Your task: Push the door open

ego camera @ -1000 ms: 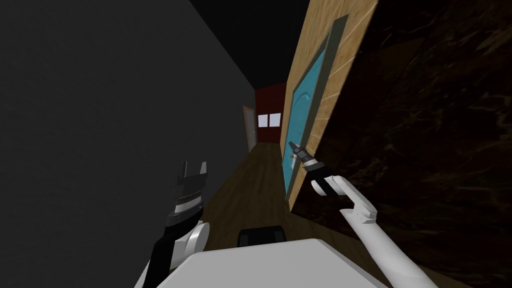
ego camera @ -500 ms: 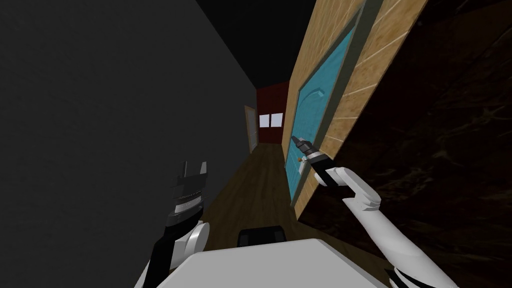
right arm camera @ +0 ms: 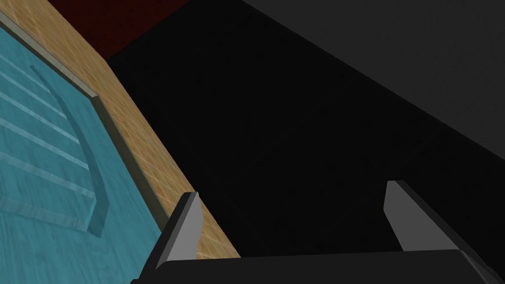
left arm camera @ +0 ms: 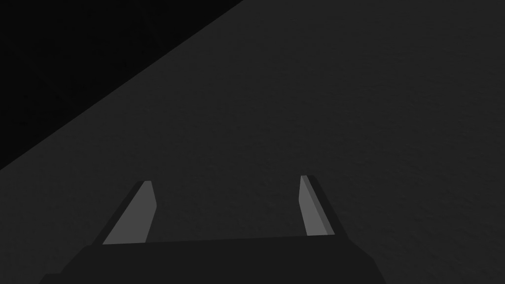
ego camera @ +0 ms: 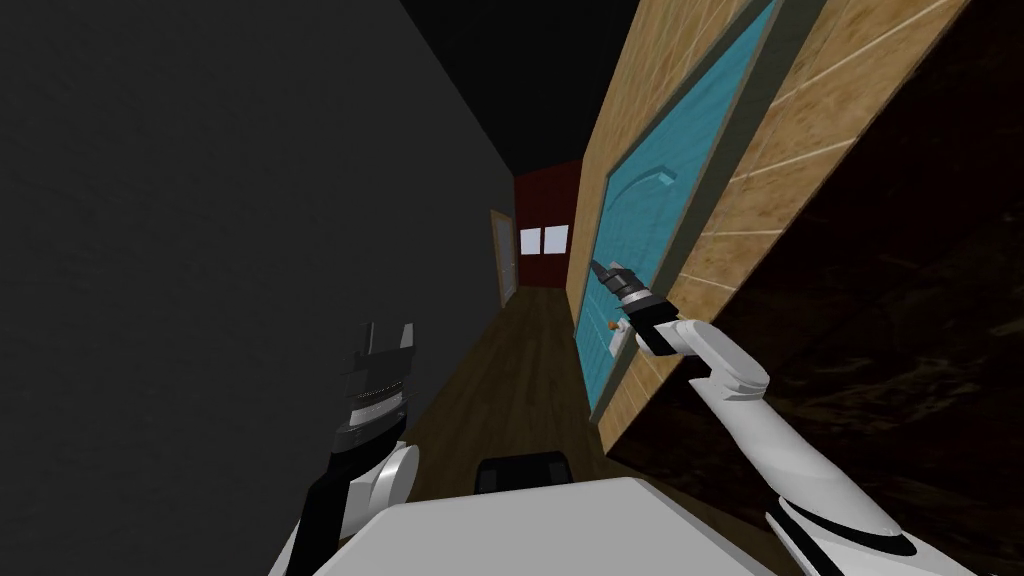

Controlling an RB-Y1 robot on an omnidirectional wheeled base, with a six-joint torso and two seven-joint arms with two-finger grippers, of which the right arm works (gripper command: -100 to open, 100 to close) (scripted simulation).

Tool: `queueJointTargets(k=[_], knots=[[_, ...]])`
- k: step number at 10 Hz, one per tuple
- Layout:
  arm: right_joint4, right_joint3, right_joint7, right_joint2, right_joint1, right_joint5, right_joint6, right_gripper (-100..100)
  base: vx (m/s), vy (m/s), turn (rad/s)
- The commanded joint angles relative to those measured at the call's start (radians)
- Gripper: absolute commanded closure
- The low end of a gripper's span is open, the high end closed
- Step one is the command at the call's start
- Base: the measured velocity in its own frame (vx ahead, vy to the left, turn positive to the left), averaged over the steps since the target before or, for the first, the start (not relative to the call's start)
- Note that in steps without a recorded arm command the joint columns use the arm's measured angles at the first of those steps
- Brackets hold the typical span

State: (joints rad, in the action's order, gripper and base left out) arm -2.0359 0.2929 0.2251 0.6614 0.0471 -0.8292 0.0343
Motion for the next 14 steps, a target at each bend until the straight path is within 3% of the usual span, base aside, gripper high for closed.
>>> queueJointTargets(k=[1, 5, 7, 8, 14], knots=[[0.009, 0.014, 0.013, 0.034, 0.022, -0.024, -0.023, -100, 0.138, 0.077, 0.003], [0.037, 0.051, 0.037, 0.106, 0.082, -0.1, -0.073, -100, 0.137, 0.055, 0.007], [0.048, 0.065, 0.046, 0.132, 0.104, -0.128, -0.091, -100, 0.114, 0.043, 0.002], [0.059, 0.08, 0.055, 0.158, 0.126, -0.156, -0.11, -100, 0.13, 0.033, 0.004], [0.093, 0.124, 0.081, 0.238, 0.193, -0.24, -0.167, -100, 0.115, 0.028, 0.001]])
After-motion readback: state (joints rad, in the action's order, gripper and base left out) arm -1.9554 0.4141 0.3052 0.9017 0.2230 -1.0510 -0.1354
